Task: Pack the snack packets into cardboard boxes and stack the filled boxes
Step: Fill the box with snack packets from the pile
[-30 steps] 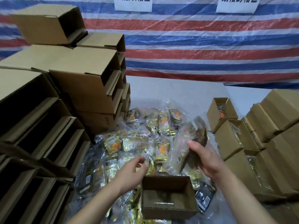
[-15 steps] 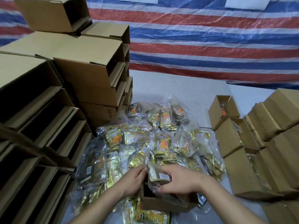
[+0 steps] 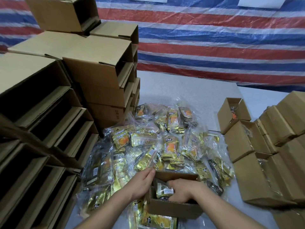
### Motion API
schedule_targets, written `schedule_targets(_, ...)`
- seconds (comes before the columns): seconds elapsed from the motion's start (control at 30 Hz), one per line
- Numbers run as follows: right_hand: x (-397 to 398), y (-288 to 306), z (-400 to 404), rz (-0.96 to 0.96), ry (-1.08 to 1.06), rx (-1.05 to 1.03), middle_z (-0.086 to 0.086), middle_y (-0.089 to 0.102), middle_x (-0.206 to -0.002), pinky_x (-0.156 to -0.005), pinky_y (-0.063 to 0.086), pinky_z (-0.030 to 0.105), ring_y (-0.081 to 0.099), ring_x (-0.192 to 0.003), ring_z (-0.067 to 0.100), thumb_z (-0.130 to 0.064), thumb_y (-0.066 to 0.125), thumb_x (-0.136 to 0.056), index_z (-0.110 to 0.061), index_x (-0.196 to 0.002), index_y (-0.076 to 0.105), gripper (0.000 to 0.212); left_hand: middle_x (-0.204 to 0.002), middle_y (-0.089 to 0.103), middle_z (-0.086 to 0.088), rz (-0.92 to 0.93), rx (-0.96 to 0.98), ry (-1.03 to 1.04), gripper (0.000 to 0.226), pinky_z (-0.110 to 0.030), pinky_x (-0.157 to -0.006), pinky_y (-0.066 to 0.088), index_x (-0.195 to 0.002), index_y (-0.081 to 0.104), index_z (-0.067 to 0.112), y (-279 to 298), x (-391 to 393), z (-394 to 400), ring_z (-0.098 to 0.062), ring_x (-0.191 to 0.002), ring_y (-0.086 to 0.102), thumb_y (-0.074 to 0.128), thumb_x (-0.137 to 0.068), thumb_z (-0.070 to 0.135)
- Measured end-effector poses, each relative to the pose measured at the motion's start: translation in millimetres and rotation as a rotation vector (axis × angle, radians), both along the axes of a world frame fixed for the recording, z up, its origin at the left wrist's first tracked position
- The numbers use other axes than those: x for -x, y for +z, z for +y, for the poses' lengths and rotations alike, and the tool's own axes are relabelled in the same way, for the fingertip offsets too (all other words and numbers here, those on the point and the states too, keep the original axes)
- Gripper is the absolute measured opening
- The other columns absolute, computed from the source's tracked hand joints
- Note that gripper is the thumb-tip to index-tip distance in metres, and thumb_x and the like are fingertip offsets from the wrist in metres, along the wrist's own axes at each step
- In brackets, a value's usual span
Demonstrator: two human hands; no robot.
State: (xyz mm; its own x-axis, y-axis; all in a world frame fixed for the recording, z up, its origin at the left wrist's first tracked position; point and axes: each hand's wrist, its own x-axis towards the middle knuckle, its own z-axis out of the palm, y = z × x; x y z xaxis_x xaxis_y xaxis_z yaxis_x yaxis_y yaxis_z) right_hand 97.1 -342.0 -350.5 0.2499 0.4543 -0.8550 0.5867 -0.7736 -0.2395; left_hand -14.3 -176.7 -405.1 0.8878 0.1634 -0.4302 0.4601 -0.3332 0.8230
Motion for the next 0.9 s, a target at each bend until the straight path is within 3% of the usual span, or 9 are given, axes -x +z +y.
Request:
schedule_targets(0.13, 9.6, -20.0, 9.1, -0.06, 0.021, 0.027, 0.01, 0.054, -0.142, -0.1, 0.048, 0.036, 0.056, -0.123, 0.029, -0.029, 0.066, -0.091, -0.014, -0.148, 0.041, 0.064, -0.102, 0.068, 0.003, -0.006, -0.006, 0.017, 0.026, -0.027, -0.086, 0.048, -0.102, 0.059, 0.04, -3.3, -1.1, -2.7, -0.01, -0.096, 0.062, 0.035, -0.103, 0.052)
schedule_targets(0.23, 10.5, -25.8, 8.7, -0.015, -0.039, 0.037, 0.008, 0.053, -0.141, -0.099, 0.047, 0.032, 0.055, -0.123, 0.027, -0.027, 0.07, -0.088, -0.013, -0.147, 0.042, 0.066, -0.099, 0.066, 0.01, -0.022, -0.013, 0.016, 0.024, -0.023, -0.083, 0.047, -0.1, 0.058, 0.041, -3.2, -1.3, -3.0, -0.004, -0.095, 0.06, 0.036, -0.103, 0.052)
schedule_targets(0.37, 8.2, -6.6, 1.2, 0.015, -0.063, -0.07, 0.004, 0.054, -0.139, -0.102, 0.047, 0.032, 0.056, -0.121, 0.023, -0.044, 0.066, -0.089, -0.015, -0.147, 0.044, 0.069, -0.098, 0.066, 0.011, -0.039, -0.023, -0.014, 0.025, -0.024, -0.086, 0.048, -0.097, 0.059, 0.039, -0.5, -2.1, -4.1, -0.002, -0.094, 0.06, 0.037, -0.104, 0.049)
schedule_targets(0.47, 5.3, 13.1, -7.4, 0.037, -0.13, -0.188, -0.006, 0.063, -0.095, -0.072, 0.048, 0.023, 0.059, -0.079, 0.011, -0.048, 0.052, -0.096, -0.023, -0.116, 0.064, 0.035, -0.091, 0.064, 0.011, -0.041, -0.041, -0.03, 0.025, -0.024, -0.078, 0.047, -0.092, 0.057, 0.038, 1.8, -2.1, -5.5, -0.005, -0.088, 0.06, 0.037, -0.104, 0.046)
schedule_targets(0.53, 7.0, 18.7, -6.4, 0.069, -0.128, -0.174, -0.001, 0.061, -0.083, -0.065, 0.041, 0.026, 0.054, -0.071, 0.014, -0.046, 0.043, -0.1, -0.02, -0.094, 0.065, 0.034, -0.093, 0.062, 0.013, -0.046, -0.053, -0.042, 0.025, -0.022, -0.076, 0.044, -0.092, 0.057, 0.038, 3.1, -2.8, -6.3, -0.004, -0.089, 0.058, 0.037, -0.105, 0.045)
schedule_targets(0.63, 15.6, 9.9, 1.3, 0.12, -0.02, -0.002, 0.015, 0.064, -0.117, -0.078, 0.039, 0.029, 0.059, -0.096, 0.024, -0.043, 0.034, -0.103, -0.011, -0.112, 0.065, 0.046, -0.105, 0.062, 0.013, -0.053, -0.049, -0.045, 0.023, -0.023, -0.086, 0.045, -0.099, 0.058, 0.037, 3.5, -3.1, -6.8, -0.004, -0.101, 0.057, 0.037, -0.106, 0.044)
schedule_targets(0.73, 21.3, -10.3, 2.8, 0.182, -0.068, 0.073, 0.014, 0.04, -0.155, -0.104, 0.03, 0.029, 0.042, -0.139, 0.026, -0.04, 0.024, -0.107, -0.009, -0.146, 0.045, 0.054, -0.103, 0.066, 0.011, -0.047, -0.045, -0.043, 0.025, -0.025, -0.089, 0.048, -0.104, 0.06, 0.034, 5.1, -2.1, -6.2, -0.006, -0.099, 0.06, 0.037, -0.105, 0.044)
schedule_targets(0.8, 23.0, -18.5, 0.3, 0.215, -0.183, 0.056, 0.01, 0.029, -0.161, -0.114, 0.023, 0.03, 0.031, -0.146, 0.021, -0.048, 0.019, -0.107, -0.015, -0.152, 0.036, 0.058, -0.101, 0.067, 0.008, -0.039, -0.043, -0.048, 0.027, -0.029, -0.091, 0.05, -0.105, 0.061, 0.032, 5.0, -1.5, -7.1, -0.007, -0.097, 0.061, 0.037, -0.105, 0.045)
schedule_targets(0.9, 23.2, -18.0, -3.2, 0.207, -0.284, 0.046, 0.012, 0.025, -0.163, -0.115, 0.02, 0.03, 0.026, -0.149, 0.023, -0.061, 0.017, -0.103, -0.013, -0.154, 0.034, 0.072, -0.114, 0.063, 0.019, -0.046, -0.033, -0.026, 0.026, -0.026, -0.096, 0.047, -0.113, 0.061, 0.035, 3.7, -1.5, -8.6, -0.004, -0.108, 0.059, 0.038, -0.105, 0.045)
